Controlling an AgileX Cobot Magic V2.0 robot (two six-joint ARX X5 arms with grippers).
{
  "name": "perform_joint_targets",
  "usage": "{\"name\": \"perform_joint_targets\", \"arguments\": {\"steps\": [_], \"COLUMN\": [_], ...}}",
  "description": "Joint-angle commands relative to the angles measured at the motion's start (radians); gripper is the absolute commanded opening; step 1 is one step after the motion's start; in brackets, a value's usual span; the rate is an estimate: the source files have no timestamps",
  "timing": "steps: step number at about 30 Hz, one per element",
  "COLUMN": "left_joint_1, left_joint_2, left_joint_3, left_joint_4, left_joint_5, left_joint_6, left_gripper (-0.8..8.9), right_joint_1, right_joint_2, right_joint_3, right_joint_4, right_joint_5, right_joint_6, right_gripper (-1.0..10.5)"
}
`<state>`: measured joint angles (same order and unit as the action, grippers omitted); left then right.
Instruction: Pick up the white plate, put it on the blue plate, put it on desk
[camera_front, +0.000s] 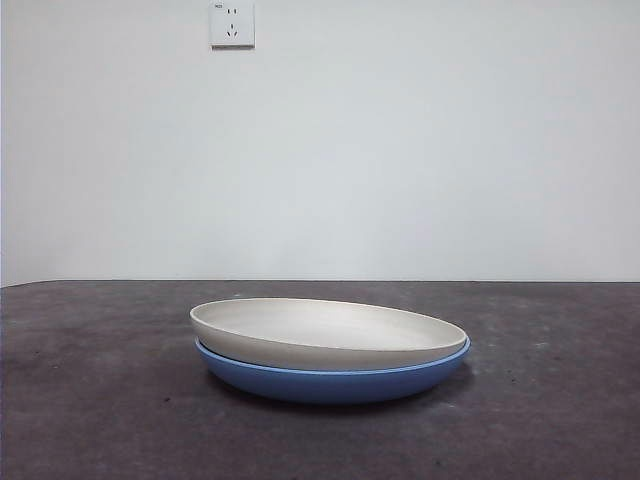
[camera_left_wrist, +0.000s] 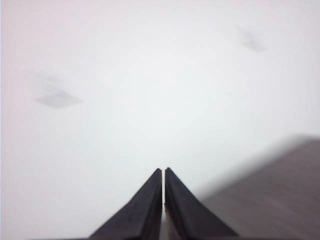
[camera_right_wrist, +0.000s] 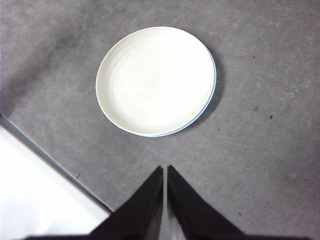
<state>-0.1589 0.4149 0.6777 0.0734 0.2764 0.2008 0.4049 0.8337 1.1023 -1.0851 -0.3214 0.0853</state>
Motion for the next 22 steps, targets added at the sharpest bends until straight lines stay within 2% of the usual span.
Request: {"name": "perform_joint_targets", "arguments": {"steps": [1, 5, 10, 16, 22], "left_joint_1": [0.046, 0.117, 0.168, 0.182, 0.186], "left_joint_2": [-0.060, -0.142, -0.209, -0.255, -0.286], "left_joint_3": [-0.088, -0.216, -0.373, -0.532, -0.610], "left_joint_4": [0.068, 0.083, 0.083, 0.066, -0.014], "left_joint_5": [-0.123, -0.219, -0.222, -0.229, -0.230], "left_joint_6": [-0.008, -0.063, -0.107, -0.108, -0.108], "left_gripper": [0.08, 0.08, 0.09, 0.08, 0.08], "right_joint_1": [0.006, 0.006, 0.006, 0.006, 0.006], "right_joint_2": [0.007, 0.007, 0.007, 0.007, 0.007], "right_joint_3": [0.010, 0.010, 0.010, 0.010, 0.010], "right_joint_4": [0.008, 0.008, 0.008, 0.008, 0.008], "right_joint_5": [-0.003, -0.003, -0.003, -0.003, -0.003], "right_joint_6": [-0.008, -0.008, -0.008, -0.008, -0.008], "right_gripper": [0.1, 0.1, 0.1, 0.1, 0.1]}}
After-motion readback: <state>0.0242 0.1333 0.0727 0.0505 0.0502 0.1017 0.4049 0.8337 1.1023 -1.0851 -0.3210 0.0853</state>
